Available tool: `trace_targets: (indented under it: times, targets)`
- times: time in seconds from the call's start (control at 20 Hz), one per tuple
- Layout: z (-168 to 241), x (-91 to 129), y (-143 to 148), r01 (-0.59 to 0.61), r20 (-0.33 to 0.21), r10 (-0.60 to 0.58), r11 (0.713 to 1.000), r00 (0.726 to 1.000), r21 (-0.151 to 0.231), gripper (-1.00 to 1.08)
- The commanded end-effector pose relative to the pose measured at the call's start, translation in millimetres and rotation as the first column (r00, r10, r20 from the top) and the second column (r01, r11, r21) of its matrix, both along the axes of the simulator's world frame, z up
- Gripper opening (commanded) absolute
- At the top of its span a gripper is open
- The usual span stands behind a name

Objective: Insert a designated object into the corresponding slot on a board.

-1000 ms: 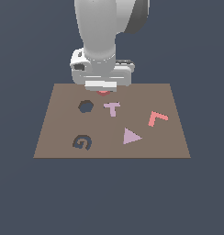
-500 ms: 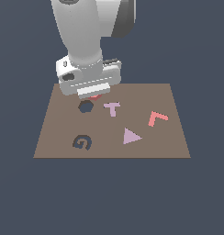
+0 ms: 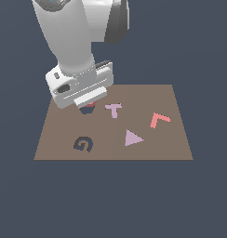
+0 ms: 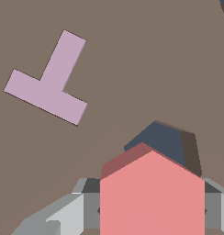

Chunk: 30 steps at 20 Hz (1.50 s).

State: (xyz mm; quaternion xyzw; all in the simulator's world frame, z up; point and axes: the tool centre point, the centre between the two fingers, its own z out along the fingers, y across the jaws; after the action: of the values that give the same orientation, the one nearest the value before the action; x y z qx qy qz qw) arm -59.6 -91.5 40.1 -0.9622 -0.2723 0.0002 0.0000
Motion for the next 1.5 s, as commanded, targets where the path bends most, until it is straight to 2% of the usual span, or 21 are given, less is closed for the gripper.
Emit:
trace_targets:
  times: [0.0,0.45,1.1,1.15,1.45]
  targets:
    - [0.4,6.0,-3.0,-0.053,0.000,0.053,0.999,0.999,0.000,-1.00]
    - [0.6,19.4,-8.1,-0.164,0.000,0.164,0.987,0.987,0.000,-1.00]
    - [-9.5,21.5,-8.1,-0.179,0.000,0.179,0.984,0.984,0.000,-1.00]
    - [-9.5,21.5,-8.1,-0.179,0.000,0.179,0.984,0.984,0.000,1.00]
    - [-9.5,21.5,-8.1,-0.179,0.000,0.179,0.984,0.984,0.000,1.00]
